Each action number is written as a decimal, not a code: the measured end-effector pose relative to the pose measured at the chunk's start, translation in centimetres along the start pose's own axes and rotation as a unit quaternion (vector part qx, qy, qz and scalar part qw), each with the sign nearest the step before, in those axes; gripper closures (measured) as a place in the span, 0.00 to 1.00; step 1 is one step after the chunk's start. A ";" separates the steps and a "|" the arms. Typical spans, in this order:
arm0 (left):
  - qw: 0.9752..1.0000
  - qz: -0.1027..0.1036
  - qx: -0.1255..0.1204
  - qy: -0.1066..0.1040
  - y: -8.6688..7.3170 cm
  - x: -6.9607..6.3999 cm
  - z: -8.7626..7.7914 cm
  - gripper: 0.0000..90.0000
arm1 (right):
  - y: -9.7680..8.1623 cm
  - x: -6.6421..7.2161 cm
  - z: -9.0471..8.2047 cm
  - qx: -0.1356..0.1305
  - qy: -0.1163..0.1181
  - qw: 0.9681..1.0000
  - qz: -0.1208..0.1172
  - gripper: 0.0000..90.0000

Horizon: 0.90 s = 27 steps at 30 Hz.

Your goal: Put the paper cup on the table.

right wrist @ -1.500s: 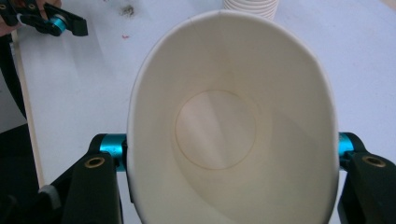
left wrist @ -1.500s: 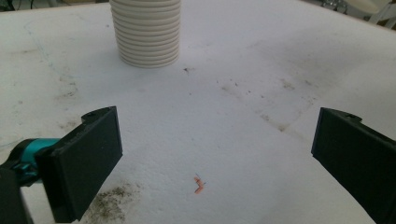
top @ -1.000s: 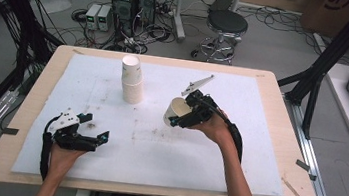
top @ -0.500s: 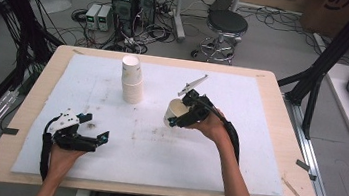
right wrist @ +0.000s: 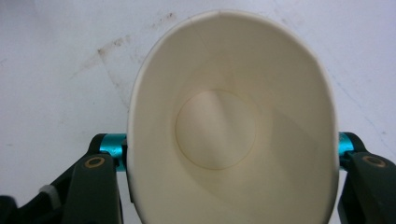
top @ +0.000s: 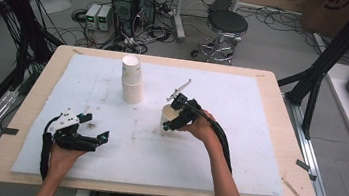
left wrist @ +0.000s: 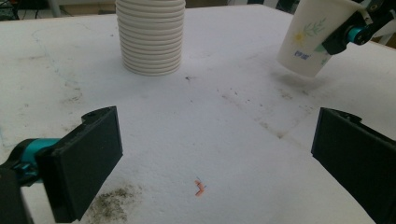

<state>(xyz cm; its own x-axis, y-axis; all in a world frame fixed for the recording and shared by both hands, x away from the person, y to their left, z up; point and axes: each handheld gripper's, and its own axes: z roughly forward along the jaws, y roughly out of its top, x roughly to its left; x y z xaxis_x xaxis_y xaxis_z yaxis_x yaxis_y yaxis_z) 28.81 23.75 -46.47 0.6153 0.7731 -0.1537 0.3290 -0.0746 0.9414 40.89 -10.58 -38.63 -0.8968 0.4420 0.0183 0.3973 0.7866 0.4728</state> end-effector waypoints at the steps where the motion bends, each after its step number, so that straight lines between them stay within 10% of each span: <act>1: 1.000 0.000 0.001 -0.001 0.0 0.0 0.0 0.02 | 0.0 0.0 0.1 0.002 -0.001 1.000 -0.001 0.39; 27: 1.000 0.000 -0.001 -0.002 0.0 0.0 -0.1 0.02 | 0.5 1.0 2.1 0.010 -0.019 0.999 -0.030 0.23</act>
<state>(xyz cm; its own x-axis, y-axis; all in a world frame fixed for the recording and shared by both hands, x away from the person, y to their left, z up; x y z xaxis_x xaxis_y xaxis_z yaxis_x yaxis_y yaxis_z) 28.77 23.82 -46.48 0.6178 0.7708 -0.1555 0.3276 -0.0725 0.9420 40.55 -8.83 -40.23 -0.9109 0.4103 -0.0431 0.3478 0.8199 0.4547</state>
